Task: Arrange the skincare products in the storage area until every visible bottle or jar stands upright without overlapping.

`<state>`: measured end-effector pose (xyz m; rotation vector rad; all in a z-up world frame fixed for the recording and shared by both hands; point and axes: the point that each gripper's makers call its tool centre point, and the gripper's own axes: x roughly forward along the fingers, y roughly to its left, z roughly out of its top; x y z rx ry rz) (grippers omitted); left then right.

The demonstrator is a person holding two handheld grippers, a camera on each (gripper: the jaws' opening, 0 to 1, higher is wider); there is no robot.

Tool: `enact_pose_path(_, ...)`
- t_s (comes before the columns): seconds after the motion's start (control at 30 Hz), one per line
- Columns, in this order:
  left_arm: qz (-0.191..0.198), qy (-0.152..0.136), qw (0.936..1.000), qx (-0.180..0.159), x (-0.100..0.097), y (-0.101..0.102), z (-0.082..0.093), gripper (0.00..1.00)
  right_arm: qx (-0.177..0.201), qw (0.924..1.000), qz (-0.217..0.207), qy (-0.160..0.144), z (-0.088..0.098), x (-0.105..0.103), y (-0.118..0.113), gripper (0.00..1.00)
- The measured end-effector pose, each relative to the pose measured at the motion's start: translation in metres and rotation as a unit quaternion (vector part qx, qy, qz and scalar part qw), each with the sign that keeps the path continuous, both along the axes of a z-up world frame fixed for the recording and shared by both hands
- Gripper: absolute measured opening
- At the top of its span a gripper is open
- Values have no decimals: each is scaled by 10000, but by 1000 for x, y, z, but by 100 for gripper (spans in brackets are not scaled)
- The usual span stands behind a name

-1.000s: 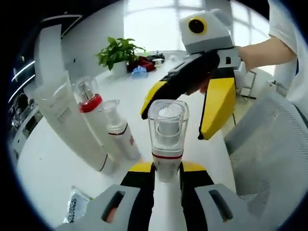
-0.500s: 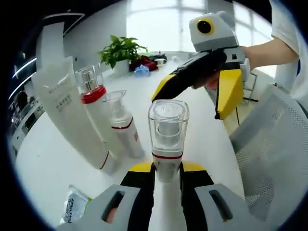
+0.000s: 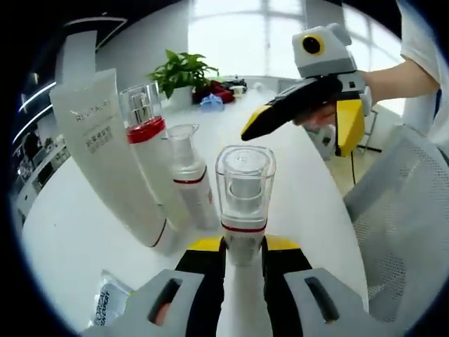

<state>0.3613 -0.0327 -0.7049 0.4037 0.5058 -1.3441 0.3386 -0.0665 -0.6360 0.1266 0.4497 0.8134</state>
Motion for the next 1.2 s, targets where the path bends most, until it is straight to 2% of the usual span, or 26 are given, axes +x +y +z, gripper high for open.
enact_pose_path(0.53, 139, -81, 9999, 27, 31, -1, 1, 16, -3, 9993, -372, 23, 1, -1, -19, 59)
enact_pose_path(1.2, -88, -174, 9998, 46, 40, -5, 2, 16, 32, 9989, -471, 33, 0, 0, -22, 59)
